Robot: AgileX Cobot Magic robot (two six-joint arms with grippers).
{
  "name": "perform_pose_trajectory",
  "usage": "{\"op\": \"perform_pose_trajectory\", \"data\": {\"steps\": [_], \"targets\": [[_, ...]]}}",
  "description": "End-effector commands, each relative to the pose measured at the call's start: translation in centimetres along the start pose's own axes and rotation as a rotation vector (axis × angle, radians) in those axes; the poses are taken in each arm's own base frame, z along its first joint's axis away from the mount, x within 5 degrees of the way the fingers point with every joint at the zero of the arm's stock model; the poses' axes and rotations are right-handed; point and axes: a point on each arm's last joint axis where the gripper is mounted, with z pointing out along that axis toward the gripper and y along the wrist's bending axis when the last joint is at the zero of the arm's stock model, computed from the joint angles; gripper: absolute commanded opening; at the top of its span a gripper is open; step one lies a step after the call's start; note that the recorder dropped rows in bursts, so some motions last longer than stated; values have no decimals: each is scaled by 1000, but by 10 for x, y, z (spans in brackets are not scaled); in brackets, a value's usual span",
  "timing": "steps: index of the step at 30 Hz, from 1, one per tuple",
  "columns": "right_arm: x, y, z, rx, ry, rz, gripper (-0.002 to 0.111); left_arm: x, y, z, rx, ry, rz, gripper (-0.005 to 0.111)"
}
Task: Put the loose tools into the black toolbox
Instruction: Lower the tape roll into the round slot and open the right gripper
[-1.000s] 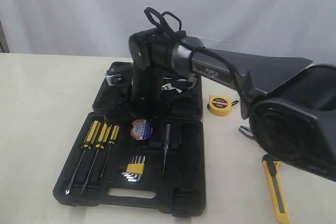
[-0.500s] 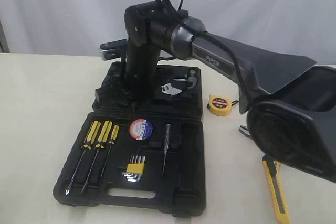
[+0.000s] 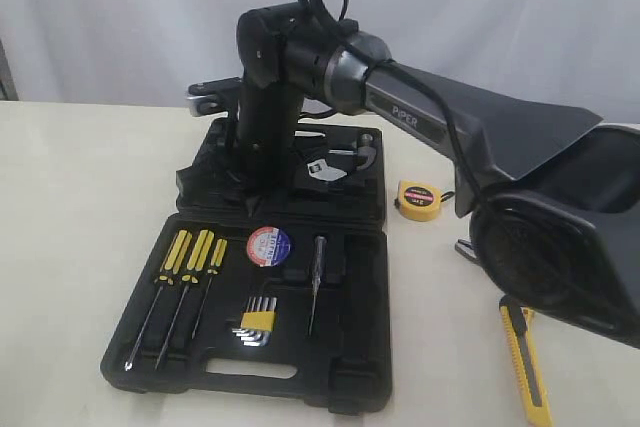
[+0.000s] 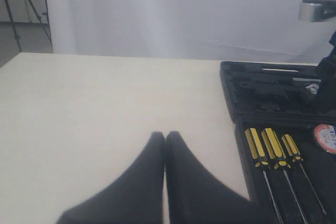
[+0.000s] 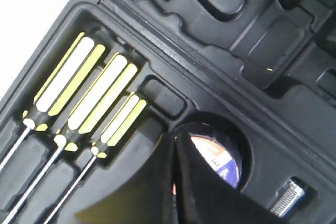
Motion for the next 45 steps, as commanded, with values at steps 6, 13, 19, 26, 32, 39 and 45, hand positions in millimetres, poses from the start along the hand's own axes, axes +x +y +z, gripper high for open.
{"op": "perform_pose_trajectory", "data": {"steps": [6,13,19,26,32,39,45], "targets": [[25,-5,-11,16,89,-26,-1,1,0,0,3,-1,-3,0],[32,-8,14,25,136,-38,-1,1,0,0,3,-1,-3,0],[27,-10,45,24,71,-36,-1,1,0,0,3,-1,-3,0],[34,-13,68,30,128,-35,-1,1,0,0,3,-1,-3,0],[26,-11,48,26,65,-39,-1,1,0,0,3,-1,-3,0],[15,-8,15,24,-24,-48,-1,1,0,0,3,-1,-3,0],[15,-10,19,48,-29,-61,-1,1,0,0,3,-1,-3,0]]}}
